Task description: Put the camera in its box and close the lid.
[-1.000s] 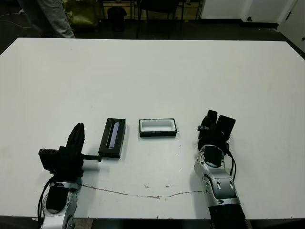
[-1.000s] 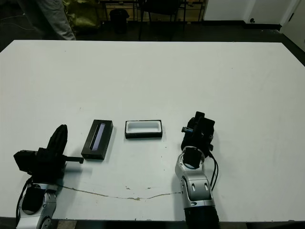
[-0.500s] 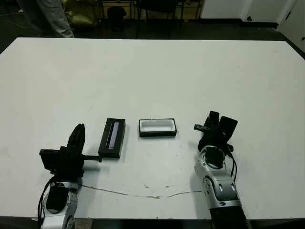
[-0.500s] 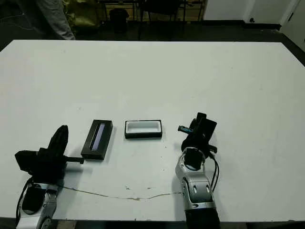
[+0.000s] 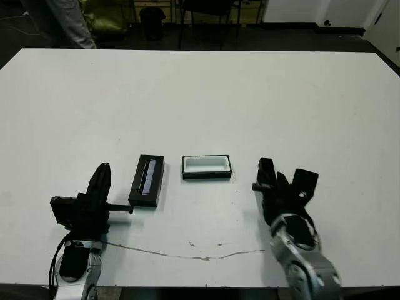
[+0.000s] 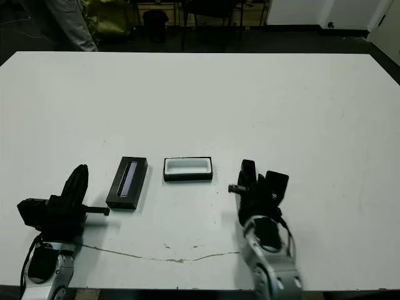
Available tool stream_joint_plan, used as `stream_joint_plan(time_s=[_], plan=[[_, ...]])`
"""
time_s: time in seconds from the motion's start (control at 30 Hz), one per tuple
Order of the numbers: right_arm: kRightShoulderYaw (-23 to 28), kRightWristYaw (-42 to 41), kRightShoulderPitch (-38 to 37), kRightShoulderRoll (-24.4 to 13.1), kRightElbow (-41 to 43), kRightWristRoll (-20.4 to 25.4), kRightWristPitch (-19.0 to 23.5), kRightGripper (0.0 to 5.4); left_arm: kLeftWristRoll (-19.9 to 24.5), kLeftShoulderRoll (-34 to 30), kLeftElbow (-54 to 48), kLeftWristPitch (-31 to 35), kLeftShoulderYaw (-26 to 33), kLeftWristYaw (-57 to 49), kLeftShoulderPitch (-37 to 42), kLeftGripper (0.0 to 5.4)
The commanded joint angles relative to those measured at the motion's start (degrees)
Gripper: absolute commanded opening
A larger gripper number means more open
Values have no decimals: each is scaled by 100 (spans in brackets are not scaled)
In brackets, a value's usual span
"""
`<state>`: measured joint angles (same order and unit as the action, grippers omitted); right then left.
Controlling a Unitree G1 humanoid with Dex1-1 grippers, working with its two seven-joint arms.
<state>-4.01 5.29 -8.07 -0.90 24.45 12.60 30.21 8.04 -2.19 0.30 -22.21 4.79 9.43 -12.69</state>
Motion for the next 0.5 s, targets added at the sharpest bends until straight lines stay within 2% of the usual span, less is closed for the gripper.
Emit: stream_joint_plan(time_s=[0.03,0.23,0.4,0.5], plan=[[160,-429,-279,-305,198,128,100,86,2,1,209,40,-24,39,-132,0],[349,-829,-559,-546,829,333,242,86,27,7,52,216,-46,18,-213,0],[377,-1227,-588,-838,830,250,-58,86,78,21,111,190,-42,47,-203,0],[381,-1471,-503,-1052,782,114,-349,86,-73,15,3,261,-62,-66,-259,0]])
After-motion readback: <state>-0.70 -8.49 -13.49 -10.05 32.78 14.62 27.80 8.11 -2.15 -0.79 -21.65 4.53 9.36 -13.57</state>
